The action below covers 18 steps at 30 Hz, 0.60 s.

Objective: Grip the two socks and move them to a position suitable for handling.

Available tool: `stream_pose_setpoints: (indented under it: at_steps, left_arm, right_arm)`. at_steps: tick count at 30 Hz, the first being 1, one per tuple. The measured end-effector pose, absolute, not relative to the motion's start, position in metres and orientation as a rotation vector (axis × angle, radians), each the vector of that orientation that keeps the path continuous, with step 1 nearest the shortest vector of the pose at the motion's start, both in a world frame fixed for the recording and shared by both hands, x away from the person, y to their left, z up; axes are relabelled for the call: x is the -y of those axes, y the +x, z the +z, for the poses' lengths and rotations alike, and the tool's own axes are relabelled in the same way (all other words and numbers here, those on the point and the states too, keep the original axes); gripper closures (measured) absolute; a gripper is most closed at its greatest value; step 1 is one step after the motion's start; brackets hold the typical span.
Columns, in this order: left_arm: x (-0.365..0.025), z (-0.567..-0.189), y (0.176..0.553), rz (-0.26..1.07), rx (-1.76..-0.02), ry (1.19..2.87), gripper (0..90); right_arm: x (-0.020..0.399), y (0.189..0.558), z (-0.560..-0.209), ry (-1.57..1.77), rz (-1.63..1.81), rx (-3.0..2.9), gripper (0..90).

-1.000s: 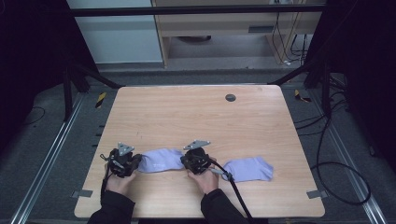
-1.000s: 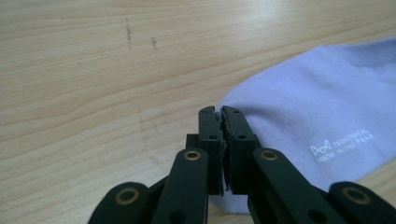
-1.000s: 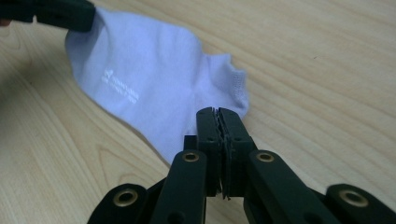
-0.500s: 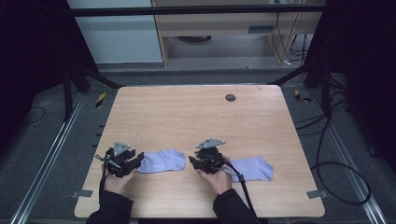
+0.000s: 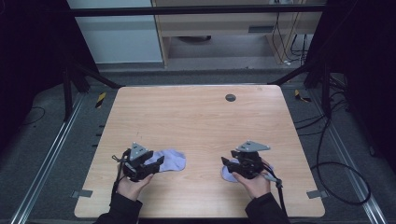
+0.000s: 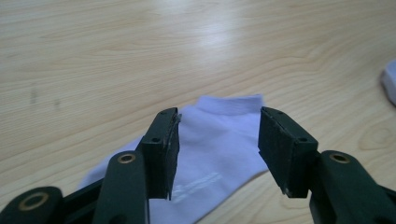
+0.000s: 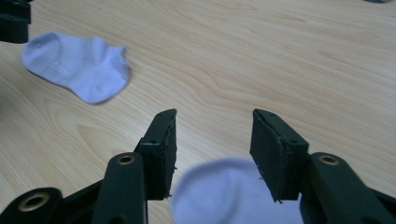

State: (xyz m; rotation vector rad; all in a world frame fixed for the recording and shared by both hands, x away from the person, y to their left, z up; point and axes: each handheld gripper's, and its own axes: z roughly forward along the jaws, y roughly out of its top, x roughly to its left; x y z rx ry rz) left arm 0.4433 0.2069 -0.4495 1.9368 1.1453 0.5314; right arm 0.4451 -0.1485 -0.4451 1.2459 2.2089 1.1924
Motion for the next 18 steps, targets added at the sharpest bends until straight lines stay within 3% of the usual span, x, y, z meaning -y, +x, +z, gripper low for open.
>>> stream_pose_setpoints:
  at_steps: [7,18]
  left_arm:
    - [-0.167,-0.447,0.444,0.489,-1.055,1.985,47.9]
    - [-0.109,-0.447,0.449,0.448,-0.954,2.042,49.4]
  right_arm:
    - [0.205,0.430,-0.448,1.320,1.150,-2.126,50.3]
    - [0.246,0.422,-0.451,1.365,1.112,-2.068,49.5]
